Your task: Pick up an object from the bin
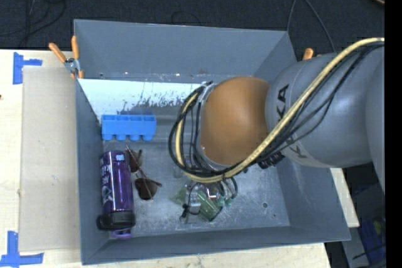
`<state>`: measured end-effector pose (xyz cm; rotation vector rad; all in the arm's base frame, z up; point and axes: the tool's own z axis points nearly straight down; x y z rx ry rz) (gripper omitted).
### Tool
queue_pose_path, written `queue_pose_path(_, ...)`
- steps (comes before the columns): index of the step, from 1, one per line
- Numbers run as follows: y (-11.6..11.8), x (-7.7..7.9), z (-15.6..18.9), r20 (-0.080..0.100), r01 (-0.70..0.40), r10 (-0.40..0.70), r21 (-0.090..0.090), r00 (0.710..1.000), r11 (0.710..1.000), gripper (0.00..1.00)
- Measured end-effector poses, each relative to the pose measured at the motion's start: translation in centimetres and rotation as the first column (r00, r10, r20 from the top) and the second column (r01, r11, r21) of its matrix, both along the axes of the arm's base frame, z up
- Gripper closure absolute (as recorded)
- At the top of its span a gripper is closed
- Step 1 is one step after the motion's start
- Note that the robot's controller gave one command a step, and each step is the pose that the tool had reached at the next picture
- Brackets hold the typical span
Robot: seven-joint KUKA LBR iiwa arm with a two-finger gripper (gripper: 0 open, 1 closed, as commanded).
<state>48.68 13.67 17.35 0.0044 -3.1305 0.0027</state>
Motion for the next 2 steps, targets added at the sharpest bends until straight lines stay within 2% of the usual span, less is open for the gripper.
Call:
queue_pose_path(1,-0.1,0.2,0.4,0.008,0.005,-0.005,0.001,1.0,1.0,0.0)
queue_pose_path(2,-6.3,-0.7,-8.4,0.008,0.058,-0.058,0.002,0.998,0.998,0.0)
